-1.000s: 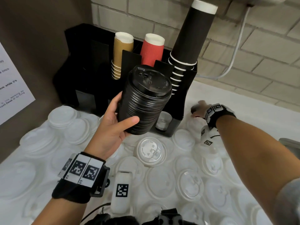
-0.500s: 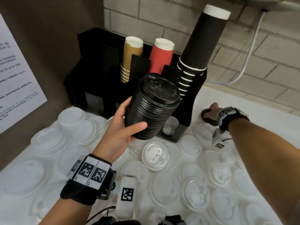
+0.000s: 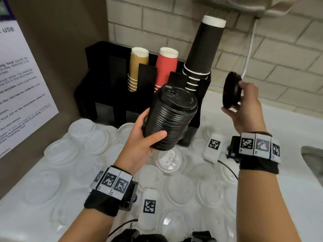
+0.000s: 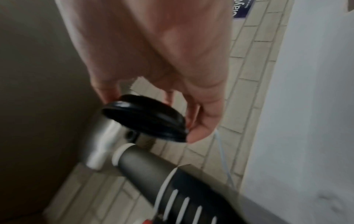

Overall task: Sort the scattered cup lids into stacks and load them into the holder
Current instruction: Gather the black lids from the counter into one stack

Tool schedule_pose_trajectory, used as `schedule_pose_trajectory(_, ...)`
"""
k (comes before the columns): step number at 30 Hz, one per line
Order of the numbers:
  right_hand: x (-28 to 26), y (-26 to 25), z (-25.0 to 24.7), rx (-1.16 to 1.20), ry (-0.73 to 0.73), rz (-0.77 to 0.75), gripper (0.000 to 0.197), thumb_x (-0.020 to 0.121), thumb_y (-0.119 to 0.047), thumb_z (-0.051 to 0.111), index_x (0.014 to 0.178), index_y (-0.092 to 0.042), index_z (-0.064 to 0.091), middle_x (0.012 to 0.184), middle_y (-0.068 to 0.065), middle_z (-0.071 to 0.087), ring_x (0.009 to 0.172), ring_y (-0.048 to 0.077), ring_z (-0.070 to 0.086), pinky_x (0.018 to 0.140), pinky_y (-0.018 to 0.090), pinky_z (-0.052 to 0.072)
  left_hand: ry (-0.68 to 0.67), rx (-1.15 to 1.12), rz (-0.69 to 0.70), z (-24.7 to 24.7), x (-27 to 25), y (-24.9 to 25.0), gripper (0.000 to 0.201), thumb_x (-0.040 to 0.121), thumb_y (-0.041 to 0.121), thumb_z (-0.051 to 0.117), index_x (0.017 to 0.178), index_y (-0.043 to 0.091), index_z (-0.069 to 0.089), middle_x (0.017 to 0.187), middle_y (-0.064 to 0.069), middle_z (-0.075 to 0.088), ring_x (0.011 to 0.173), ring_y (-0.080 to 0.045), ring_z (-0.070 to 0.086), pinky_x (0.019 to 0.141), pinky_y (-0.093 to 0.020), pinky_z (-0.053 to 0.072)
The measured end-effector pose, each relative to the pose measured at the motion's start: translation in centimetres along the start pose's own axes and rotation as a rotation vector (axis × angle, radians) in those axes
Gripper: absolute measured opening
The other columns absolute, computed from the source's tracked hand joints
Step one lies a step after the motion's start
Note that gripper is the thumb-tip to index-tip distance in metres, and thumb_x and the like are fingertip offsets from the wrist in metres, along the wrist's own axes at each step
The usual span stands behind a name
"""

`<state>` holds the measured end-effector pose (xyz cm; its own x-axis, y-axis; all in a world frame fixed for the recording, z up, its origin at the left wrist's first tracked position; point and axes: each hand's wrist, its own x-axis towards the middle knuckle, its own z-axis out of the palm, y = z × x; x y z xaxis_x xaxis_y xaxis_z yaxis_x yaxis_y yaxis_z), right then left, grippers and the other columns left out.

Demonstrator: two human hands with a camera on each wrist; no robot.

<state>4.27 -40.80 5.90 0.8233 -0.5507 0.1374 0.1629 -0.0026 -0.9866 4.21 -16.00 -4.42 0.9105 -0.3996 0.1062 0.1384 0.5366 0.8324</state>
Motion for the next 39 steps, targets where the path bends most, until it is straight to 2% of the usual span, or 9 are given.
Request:
schedule_pose_trajectory(4, -6.5, -1.1, 1.6, -0.070, -0.284, -0.244, 0.037, 0.072, -0.043, 0.063, 0.106, -0.031, 0.053, 0.095, -0.005, 0.063, 0.083, 0.008, 0.059, 0.069, 0.022, 0.047, -0.015, -0.012, 0.003, 0.2, -1.1, 0.1, 0.068, 0.073, 0.009, 0.073, 0.132, 0.035, 0.050, 0.135, -0.006, 0.059, 0.122, -0.022, 0.059, 0.085, -0.032, 0.055)
schedule_pose_trajectory(7, -9.0, -1.7, 2.1, -0.161, -0.359, -0.324, 0.040, 0.071, -0.040, 0.069, 0.108, -0.029, 0.057, 0.107, 0.000, 0.062, 0.097, 0.018, 0.059, 0.077, 0.027, 0.047, -0.025, -0.012, 0.002, 0.4, -1.9, 0.3, 0.068, 0.074, 0.008, 0.072, 0.133, 0.034, 0.050, 0.136, -0.007, 0.057, 0.122, -0.022, 0.059, 0.085, -0.031, 0.055)
schedule_pose_trajectory(9, -9.9, -1.9, 2.3, -0.216, -0.387, -0.354, 0.037, 0.073, -0.037, 0.070, 0.107, -0.028, 0.059, 0.108, -0.004, 0.063, 0.099, 0.013, 0.058, 0.076, 0.022, 0.048, -0.032, 0.003, -0.002, 0.4, -2.5, 0.3, 0.068, 0.074, 0.008, 0.072, 0.132, 0.036, 0.050, 0.135, -0.007, 0.058, 0.121, -0.021, 0.060, 0.083, -0.031, 0.055)
schedule_pose_trajectory(15, -11.1, -2.2, 3.8, -0.297, -0.394, -0.420, 0.028, 0.078, -0.019, 0.070, 0.105, -0.024, 0.066, 0.107, -0.011, 0.067, 0.102, 0.008, 0.061, 0.082, 0.029, 0.052, -0.103, 0.063, -0.018, 0.2, -3.4, 0.3, 0.071, 0.073, 0.009, 0.076, 0.132, 0.036, 0.050, 0.124, -0.002, 0.066, 0.116, -0.021, 0.063, 0.081, -0.031, 0.055)
schedule_pose_trajectory(21, -11.2, -2.7, 4.4, -0.385, -0.381, -0.479, 0.025, 0.076, -0.015, 0.065, 0.098, -0.027, 0.067, 0.098, -0.014, 0.068, 0.096, -0.001, 0.061, 0.074, 0.013, 0.043, -0.119, 0.077, -0.008, -0.2, -3.2, 1.2, 0.071, 0.065, 0.017, 0.080, 0.127, 0.041, 0.055, 0.129, -0.004, 0.063, 0.117, -0.021, 0.062, 0.080, -0.028, 0.055)
schedule_pose_trajectory(29, -11.6, -2.4, 5.0, -0.485, -0.528, -0.460, 0.031, 0.078, -0.014, 0.075, 0.100, -0.033, 0.061, 0.126, -0.007, 0.049, 0.123, 0.004, 0.046, 0.093, 0.005, 0.036, -0.120, 0.066, 0.007, -0.9, -3.3, 1.5, 0.065, 0.073, 0.010, 0.075, 0.127, 0.041, 0.055, 0.125, -0.003, 0.065, 0.115, -0.021, 0.063, 0.079, -0.030, 0.056)
schedule_pose_trajectory(33, -11.9, -2.3, 5.8, -0.496, -0.528, -0.516, 0.035, 0.078, -0.013, 0.075, 0.104, -0.028, 0.057, 0.122, -0.005, 0.051, 0.116, 0.010, 0.051, 0.091, 0.010, 0.039, -0.130, 0.058, -0.008, -1.4, -2.9, 1.7, 0.065, 0.074, 0.009, 0.073, 0.127, 0.041, 0.054, 0.121, 0.001, 0.067, 0.114, -0.020, 0.064, 0.079, -0.029, 0.056)
schedule_pose_trajectory(36, -11.8, -2.5, 6.6, -0.489, -0.513, -0.533, 0.038, 0.079, -0.030, 0.074, 0.112, -0.028, 0.055, 0.123, -0.004, 0.052, 0.119, 0.008, 0.050, 0.092, 0.013, 0.041, -0.107, 0.051, -0.025, -2.1, -3.0, 1.9, 0.067, 0.075, 0.009, 0.072, 0.132, 0.037, 0.050, 0.118, 0.002, 0.068, 0.112, -0.018, 0.065, 0.079, -0.028, 0.055)
schedule_pose_trajectory(39, -10.8, -2.6, 7.4, -0.393, -0.344, -0.471, 0.010, 0.090, -0.032, 0.060, 0.096, -0.026, 0.055, 0.101, -0.005, 0.059, 0.093, 0.000, 0.055, 0.078, 0.013, 0.043, -0.047, 0.038, -0.027, -3.3, -3.2, 3.7, 0.070, 0.076, 0.007, 0.068, 0.137, 0.031, 0.045, 0.122, 0.000, 0.066, 0.116, -0.019, 0.063, 0.082, -0.031, 0.056)
